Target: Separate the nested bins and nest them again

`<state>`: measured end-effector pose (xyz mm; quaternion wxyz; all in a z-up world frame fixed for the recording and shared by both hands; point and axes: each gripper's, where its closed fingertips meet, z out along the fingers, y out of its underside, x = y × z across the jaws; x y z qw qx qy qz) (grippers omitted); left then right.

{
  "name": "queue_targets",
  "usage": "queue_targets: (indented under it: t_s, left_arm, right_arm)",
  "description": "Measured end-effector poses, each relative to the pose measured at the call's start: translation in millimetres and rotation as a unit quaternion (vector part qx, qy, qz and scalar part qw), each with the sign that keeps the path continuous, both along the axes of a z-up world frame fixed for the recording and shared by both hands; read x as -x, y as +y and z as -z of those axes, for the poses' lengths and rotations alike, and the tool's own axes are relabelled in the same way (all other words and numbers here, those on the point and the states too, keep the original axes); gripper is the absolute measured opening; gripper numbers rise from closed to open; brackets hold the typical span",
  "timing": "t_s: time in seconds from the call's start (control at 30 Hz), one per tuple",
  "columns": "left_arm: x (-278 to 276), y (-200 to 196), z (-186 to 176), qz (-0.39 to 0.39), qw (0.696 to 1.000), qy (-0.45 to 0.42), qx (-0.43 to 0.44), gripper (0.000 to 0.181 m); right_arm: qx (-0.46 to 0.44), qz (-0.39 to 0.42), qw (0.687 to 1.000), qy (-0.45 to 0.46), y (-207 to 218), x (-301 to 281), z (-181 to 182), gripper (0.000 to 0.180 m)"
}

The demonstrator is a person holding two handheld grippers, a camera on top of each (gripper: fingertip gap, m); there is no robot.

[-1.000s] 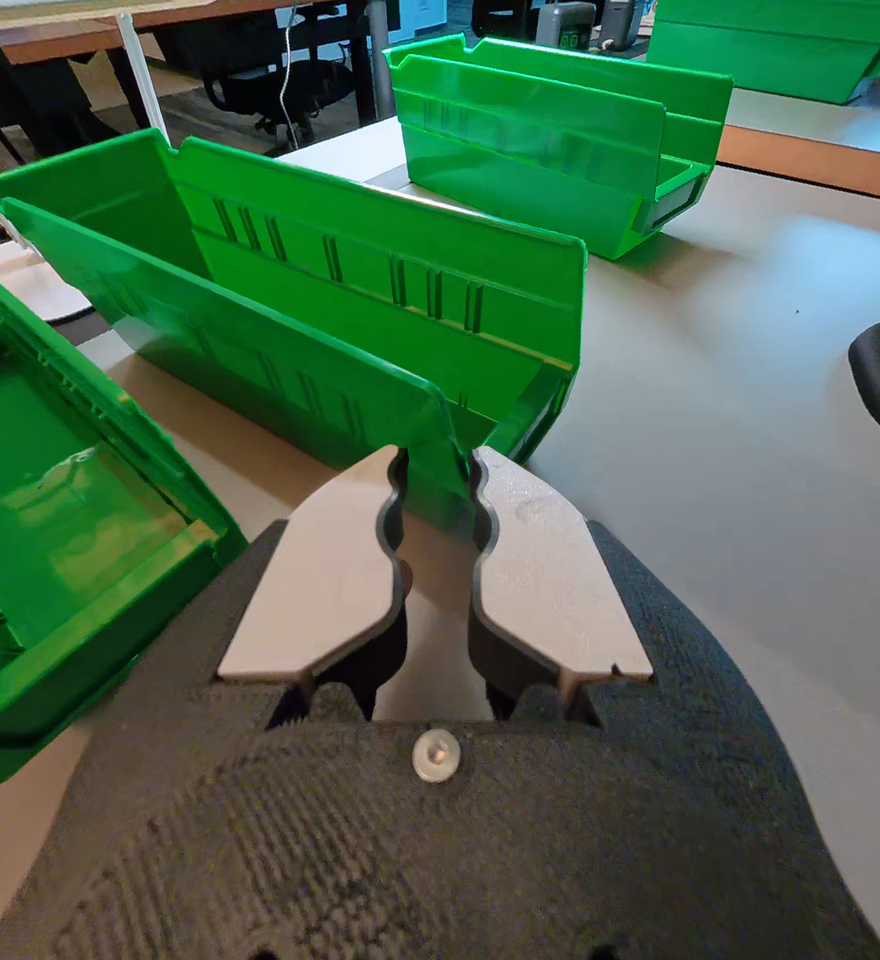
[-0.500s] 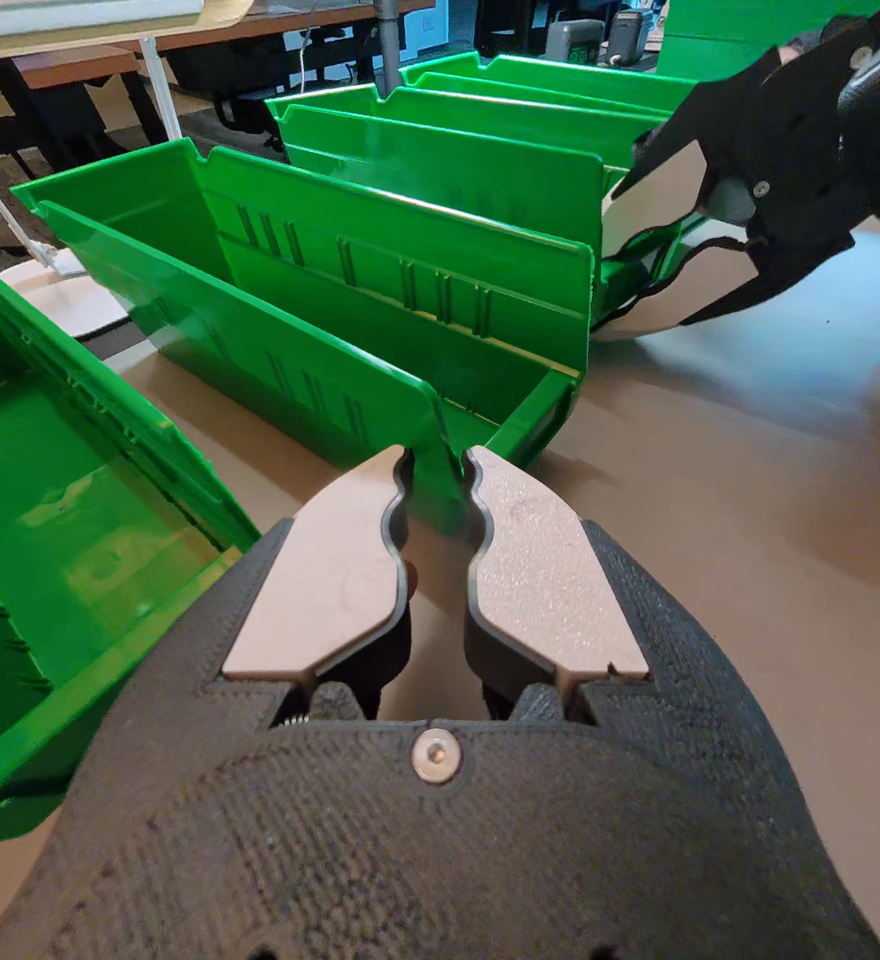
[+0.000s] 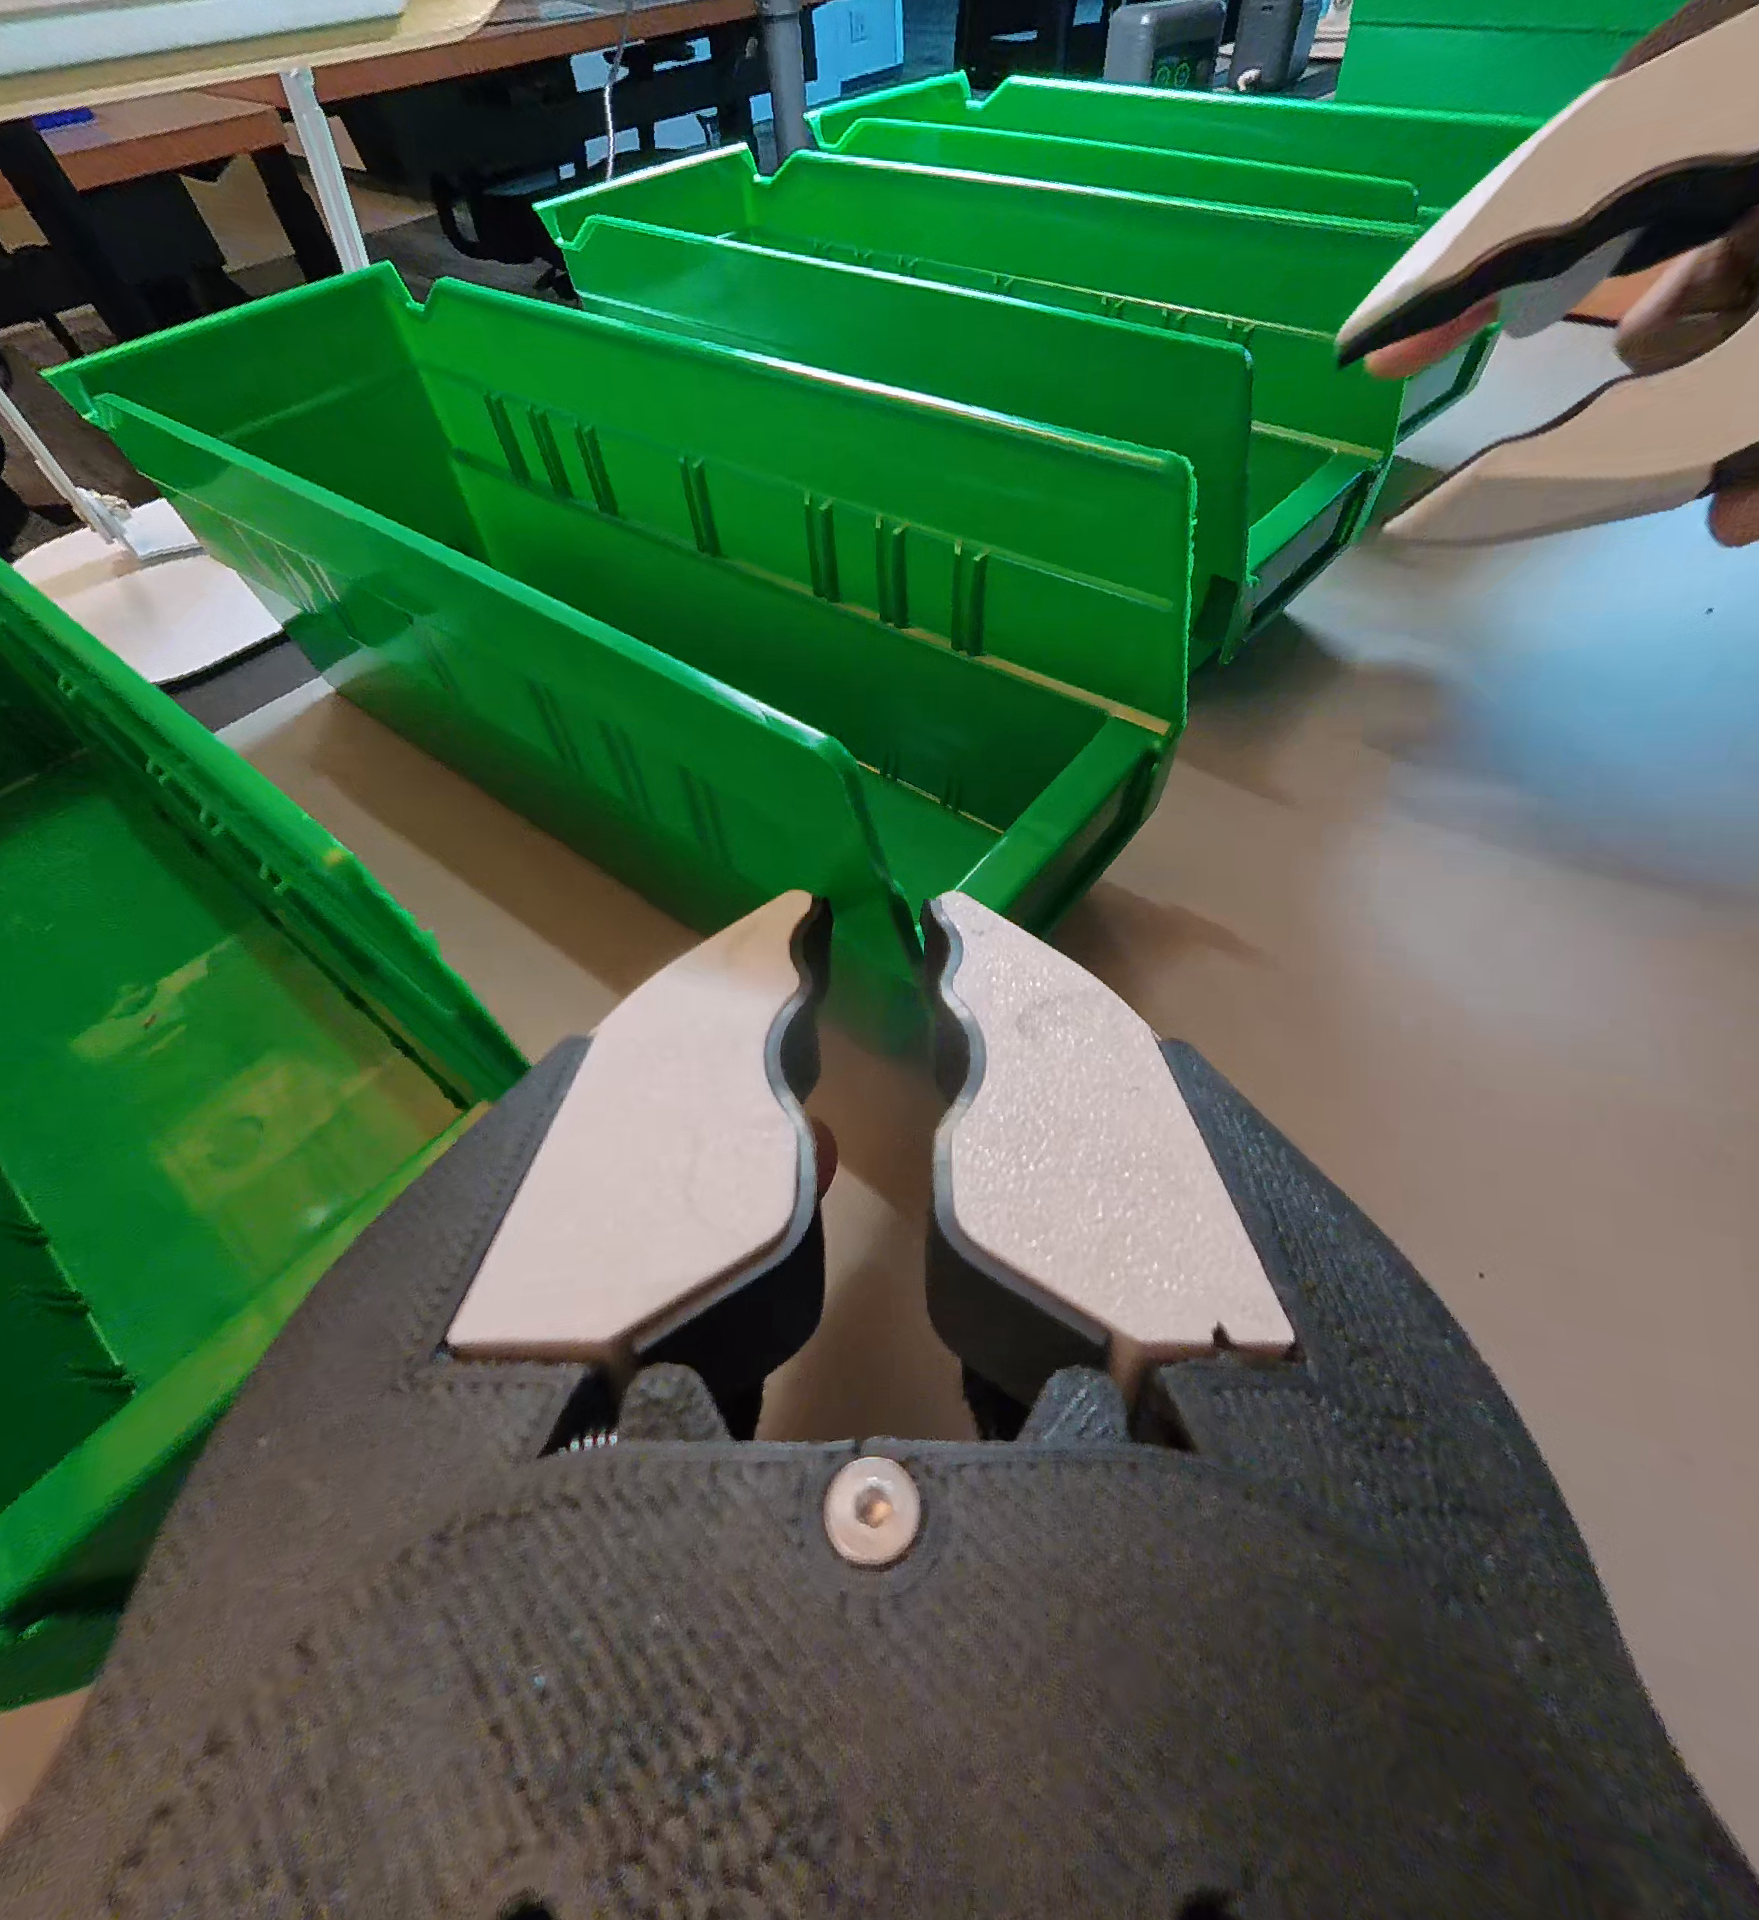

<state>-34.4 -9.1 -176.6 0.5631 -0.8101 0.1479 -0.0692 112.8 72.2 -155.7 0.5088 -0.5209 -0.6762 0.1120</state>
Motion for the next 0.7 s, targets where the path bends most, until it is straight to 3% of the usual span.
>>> queue_targets:
  t_s: [0.2, 0.4, 0.53, 0.7]
  left_arm:
    - [3.0, 13.8, 0.4, -0.012, 1.0, 0.005, -0.002, 0.016]
    - [10.7, 25.1, 0.8, -0.025, 1.0, 0.004, 0.001, 0.015]
    - [8.9, 12.8, -5.5, -0.007, 1.0, 0.007, -0.005, 0.018]
    - [25.5, -16.7, -40.2, -0.016, 0.998, 0.022, -0.061, 0.028]
  right_arm:
    - [0.024, 0.104, 0.985, 0.138, 29.1, -28.1, -25.6, 0.04]
    - [0.017, 0.174, 0.961, 0.215, 56.0, -46.8, -34.6, 0.042]
    - [0.011, 0.188, 0.955, 0.229, 61.5, -51.8, -33.0, 0.045]
    - [0.006, 0.213, 0.942, 0.258, 72.2, -61.5, -39.2, 0.054]
